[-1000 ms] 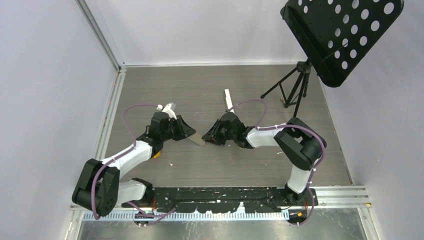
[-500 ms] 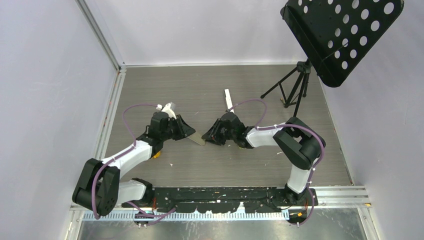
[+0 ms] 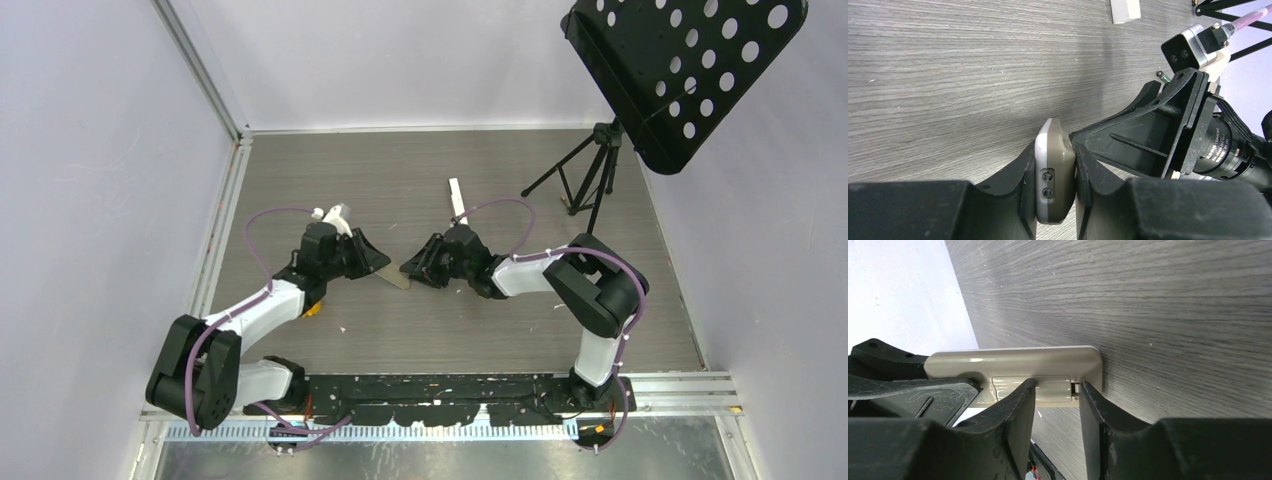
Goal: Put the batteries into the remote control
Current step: Remove the battery cover from the remote control.
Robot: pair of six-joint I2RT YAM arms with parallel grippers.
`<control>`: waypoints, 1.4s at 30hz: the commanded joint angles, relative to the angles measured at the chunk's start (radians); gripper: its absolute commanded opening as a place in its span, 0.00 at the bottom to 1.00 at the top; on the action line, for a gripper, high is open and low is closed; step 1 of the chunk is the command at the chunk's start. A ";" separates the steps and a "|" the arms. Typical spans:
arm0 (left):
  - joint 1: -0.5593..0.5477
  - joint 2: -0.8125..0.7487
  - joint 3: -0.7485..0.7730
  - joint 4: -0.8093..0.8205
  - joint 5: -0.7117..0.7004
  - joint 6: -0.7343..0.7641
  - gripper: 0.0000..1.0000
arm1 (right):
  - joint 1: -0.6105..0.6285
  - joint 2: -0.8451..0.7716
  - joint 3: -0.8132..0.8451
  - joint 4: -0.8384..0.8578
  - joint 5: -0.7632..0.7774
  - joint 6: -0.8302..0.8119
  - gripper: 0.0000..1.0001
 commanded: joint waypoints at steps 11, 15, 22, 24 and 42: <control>-0.030 0.049 -0.016 -0.162 0.062 -0.007 0.00 | 0.018 0.067 -0.029 0.119 0.048 0.026 0.49; -0.030 0.057 -0.012 -0.162 0.085 -0.013 0.00 | 0.018 0.087 -0.045 0.182 0.023 0.066 0.50; -0.030 0.084 -0.013 -0.190 0.108 -0.007 0.00 | 0.007 0.126 -0.091 0.410 -0.047 0.151 0.50; -0.030 0.096 -0.013 -0.192 0.116 -0.004 0.00 | 0.006 0.137 -0.101 0.472 -0.060 0.151 0.50; -0.061 0.198 0.014 -0.201 0.138 0.000 0.00 | 0.015 0.241 -0.065 0.873 -0.163 0.169 0.46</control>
